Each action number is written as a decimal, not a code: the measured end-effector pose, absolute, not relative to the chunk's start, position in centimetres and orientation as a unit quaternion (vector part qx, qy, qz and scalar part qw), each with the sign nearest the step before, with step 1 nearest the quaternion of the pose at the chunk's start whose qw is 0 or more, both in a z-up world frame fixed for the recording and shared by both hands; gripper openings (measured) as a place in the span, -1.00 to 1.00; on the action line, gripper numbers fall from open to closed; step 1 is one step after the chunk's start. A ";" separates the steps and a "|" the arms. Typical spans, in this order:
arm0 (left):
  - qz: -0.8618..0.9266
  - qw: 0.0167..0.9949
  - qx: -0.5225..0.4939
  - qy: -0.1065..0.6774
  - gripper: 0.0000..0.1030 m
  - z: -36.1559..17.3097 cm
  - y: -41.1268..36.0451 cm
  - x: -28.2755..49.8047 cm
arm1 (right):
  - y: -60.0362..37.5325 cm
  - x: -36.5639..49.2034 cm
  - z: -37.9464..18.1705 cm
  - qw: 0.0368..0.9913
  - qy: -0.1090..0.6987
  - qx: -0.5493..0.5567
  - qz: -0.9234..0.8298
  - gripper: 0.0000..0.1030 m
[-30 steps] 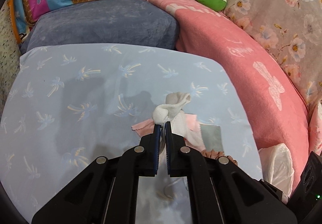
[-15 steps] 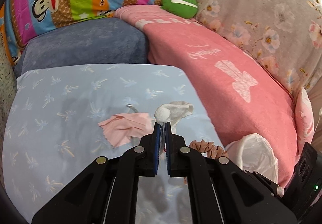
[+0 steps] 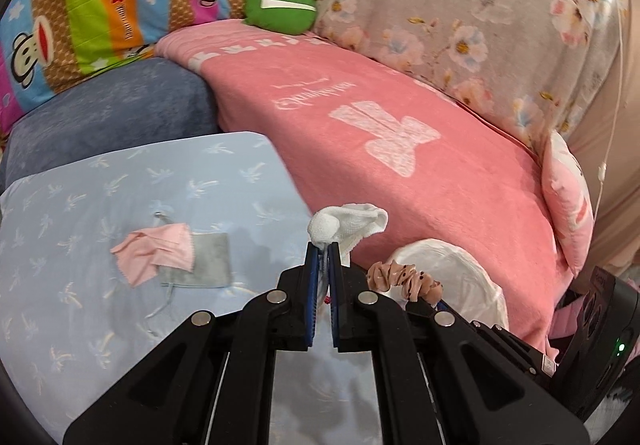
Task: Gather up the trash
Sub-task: 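Carry the white glove and brown scrunchie to the wastebasket and release both, then move both open tools back toward the pink cloth and grey-green cloth, then grasp the pink cloth with the left tool while the right tool grasps the grey-green cloth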
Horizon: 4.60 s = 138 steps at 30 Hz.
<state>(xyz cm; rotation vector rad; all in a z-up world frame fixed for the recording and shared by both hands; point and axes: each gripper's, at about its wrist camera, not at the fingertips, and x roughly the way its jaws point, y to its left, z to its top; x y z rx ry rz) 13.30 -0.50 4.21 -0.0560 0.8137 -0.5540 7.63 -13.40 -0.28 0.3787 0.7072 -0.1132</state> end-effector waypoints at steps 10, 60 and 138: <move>-0.317 0.861 0.006 0.397 -0.90 3.6 -6.7 10.4 | -20.6 2.9 -1.0 0.911 0.330 0.215 -0.120 -0.80; -0.313 0.855 0.027 0.412 0.10 1.3 -9.5 8.8 | -22.6 1.3 -3.2 0.905 0.340 0.211 -0.147 -0.63; -0.083 0.874 -0.032 0.478 0.19 -10.5 12.7 27.5 | 1.8 24.9 -13.2 0.888 0.456 0.063 0.009 -0.24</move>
